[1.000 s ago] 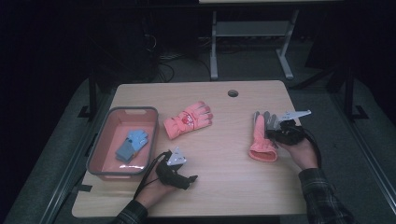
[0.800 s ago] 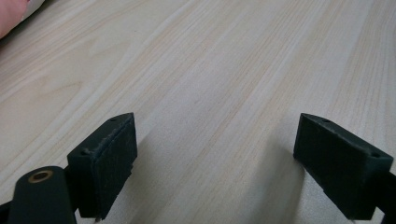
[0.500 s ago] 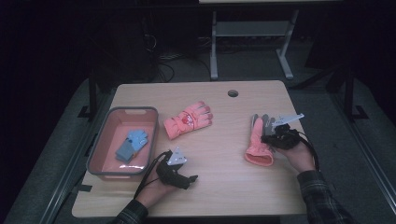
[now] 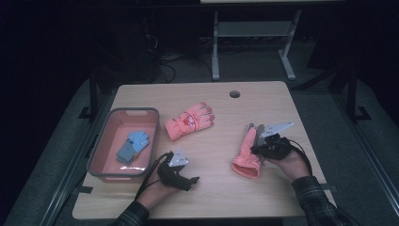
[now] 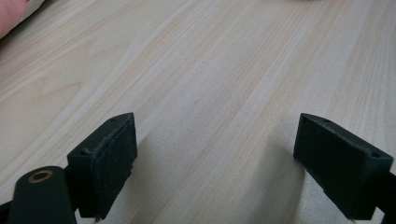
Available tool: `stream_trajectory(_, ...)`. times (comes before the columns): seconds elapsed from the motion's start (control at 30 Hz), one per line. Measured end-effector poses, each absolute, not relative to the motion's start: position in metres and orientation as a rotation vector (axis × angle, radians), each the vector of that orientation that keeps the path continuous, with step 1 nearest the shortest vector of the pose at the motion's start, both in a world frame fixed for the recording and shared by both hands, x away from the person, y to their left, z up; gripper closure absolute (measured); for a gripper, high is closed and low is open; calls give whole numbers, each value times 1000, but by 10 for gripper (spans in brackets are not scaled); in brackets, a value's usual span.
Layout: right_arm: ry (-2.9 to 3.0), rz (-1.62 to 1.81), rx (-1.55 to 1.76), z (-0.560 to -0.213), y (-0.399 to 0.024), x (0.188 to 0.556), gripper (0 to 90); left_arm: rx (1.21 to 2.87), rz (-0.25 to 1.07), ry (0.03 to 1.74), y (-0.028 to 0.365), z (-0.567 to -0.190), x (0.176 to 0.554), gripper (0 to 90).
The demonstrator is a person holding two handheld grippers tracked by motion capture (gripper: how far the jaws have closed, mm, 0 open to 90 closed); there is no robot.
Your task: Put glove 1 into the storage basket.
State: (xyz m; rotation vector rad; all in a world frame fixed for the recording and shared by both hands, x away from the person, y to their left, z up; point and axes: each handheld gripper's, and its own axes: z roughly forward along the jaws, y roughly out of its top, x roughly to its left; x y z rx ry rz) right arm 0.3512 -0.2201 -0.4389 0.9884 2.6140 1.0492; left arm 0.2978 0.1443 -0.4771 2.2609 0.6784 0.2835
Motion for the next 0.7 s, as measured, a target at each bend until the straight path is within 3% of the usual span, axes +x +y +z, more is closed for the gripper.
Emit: stream_trajectory(0.7,2771,1081,732,-436,-155,322,900,2253,276,666,143,-478,299,128)
